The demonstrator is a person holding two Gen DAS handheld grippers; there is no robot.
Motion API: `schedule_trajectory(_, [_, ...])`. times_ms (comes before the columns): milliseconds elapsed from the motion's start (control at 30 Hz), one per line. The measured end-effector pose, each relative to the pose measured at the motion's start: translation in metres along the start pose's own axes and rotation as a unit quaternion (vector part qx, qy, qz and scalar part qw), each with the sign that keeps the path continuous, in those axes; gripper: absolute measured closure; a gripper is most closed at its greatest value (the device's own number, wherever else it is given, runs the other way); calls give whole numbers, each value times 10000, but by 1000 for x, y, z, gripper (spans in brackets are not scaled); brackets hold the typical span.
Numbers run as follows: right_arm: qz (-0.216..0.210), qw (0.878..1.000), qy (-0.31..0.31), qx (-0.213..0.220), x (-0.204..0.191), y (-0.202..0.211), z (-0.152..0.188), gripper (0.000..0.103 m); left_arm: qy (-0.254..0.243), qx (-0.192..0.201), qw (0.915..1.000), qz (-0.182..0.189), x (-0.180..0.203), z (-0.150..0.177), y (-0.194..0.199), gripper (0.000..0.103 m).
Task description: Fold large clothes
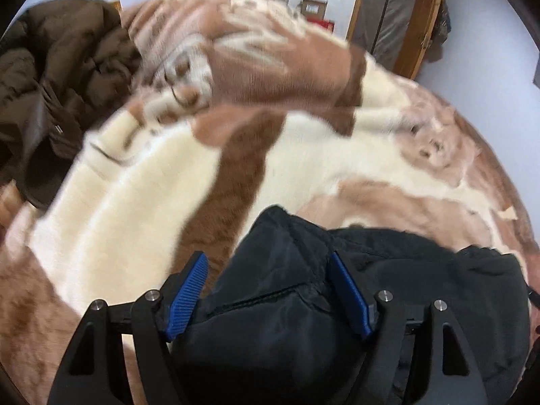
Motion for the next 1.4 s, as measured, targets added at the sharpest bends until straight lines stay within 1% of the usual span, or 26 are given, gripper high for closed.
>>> schedule_trajectory(67, [-204, 9987, 57, 461, -14, 38, -5, 72, -43, 314, 9995, 72, 3, -10, 28, 27])
schedule_trajectory(100, [-352, 9975, 117, 605, -24, 51, -5, 70, -26, 457, 9988, 169, 8, -13, 42, 27])
schedule_trajectory(167, [-628, 9948, 398, 701, -55, 62, 0, 70, -51, 649, 9963, 567, 28, -14, 68, 27])
schedule_trajectory(200, [-731, 9937, 575, 629, -72, 59, 6, 70, -159, 689, 9943, 803, 44, -9, 77, 27])
schedule_trajectory(233, [-793, 9931, 682, 523, -87, 49, 8, 70, -303, 657, 9925, 986, 59, -4, 80, 27])
schedule_trajectory(300, [-863, 9930, 764, 252, -103, 28, 15, 70, -732, 426, 9867, 1384, 99, 16, 74, 27])
schedule_trajectory(333, [-882, 9933, 747, 79, -109, 12, 19, 70, -924, 277, 9845, 1467, 115, 26, 65, 27])
schedule_trajectory(367, [-798, 9937, 783, 29, -110, 2, 20, 70, -1054, 104, 9832, 1485, 126, 35, 55, 27])
schedule_trajectory(400, [-653, 9939, 891, 27, -110, -10, 20, 70, -1134, -128, 9826, 1467, 136, 44, 39, 27])
schedule_trajectory(433, [-605, 9938, 938, 9, -109, -15, 20, 70, -1159, -332, 9826, 1411, 142, 50, 24, 27])
schedule_trajectory(467, [-608, 9938, 927, -66, -107, -25, 21, 70, -1205, -420, 9828, 1333, 147, 55, 12, 27])
schedule_trajectory(533, [-650, 9946, 781, -211, -101, -40, 19, 67, -1317, -393, 9838, 1150, 152, 59, -6, 27])
schedule_trajectory(600, [-624, 9949, 768, -217, -99, -48, 22, 66, -1272, -445, 9852, 1060, 154, 58, -20, 26])
schedule_trajectory(733, [-509, 9954, 804, -123, -100, -64, 29, 66, -1336, -389, 9857, 956, 155, 63, -32, 26])
schedule_trajectory(900, [-443, 9954, 842, -46, -99, -68, 31, 66, -1340, -261, 9866, 889, 157, 68, -40, 25])
schedule_trajectory(967, [-513, 9955, 796, -34, -97, -65, 29, 66, -1342, -286, 9869, 850, 158, 66, -39, 26])
schedule_trajectory(1033, [-624, 9956, 691, -61, -94, -55, 26, 66, -1363, -438, 9858, 873, 158, 62, -32, 26])
schedule_trajectory(1100, [-641, 9963, 578, 46, -86, -33, 21, 66, -1333, -466, 9849, 999, 150, 54, -15, 26])
schedule_trajectory(1133, [-599, 9964, 584, 134, -84, -27, 18, 66, -1353, -386, 9850, 1002, 143, 49, -8, 26])
schedule_trajectory(1200, [-440, 9966, 615, 339, -73, -13, 12, 66, -1446, -128, 9854, 892, 125, 38, 6, 26])
schedule_trajectory(1267, [-217, 9977, 574, 277, -55, -17, 11, 66, -1468, 25, 9869, 664, 102, 28, 7, 26])
schedule_trajectory(1300, [-67, 9985, 509, 163, -44, -25, 14, 66, -1459, 56, 9883, 448, 88, 23, 3, 26])
schedule_trajectory(1367, [2, 9992, 392, 15, -30, -40, 20, 66, -1296, -58, 9914, 174, 62, 20, -11, 26])
schedule_trajectory(1400, [-65, 9995, 305, -6, -27, -47, 23, 66, -1178, -102, 9928, 186, 52, 21, -18, 26])
Point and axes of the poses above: each gripper's, at about its wrist camera, not at the fingertips, and y roughly against the way its jaws point, x to its right, z to its underside, the point moved 6 cm from there along -y, roughly the way its jaws point, and after that the axes turned 4 degrees about y, right-handed, at the moved point
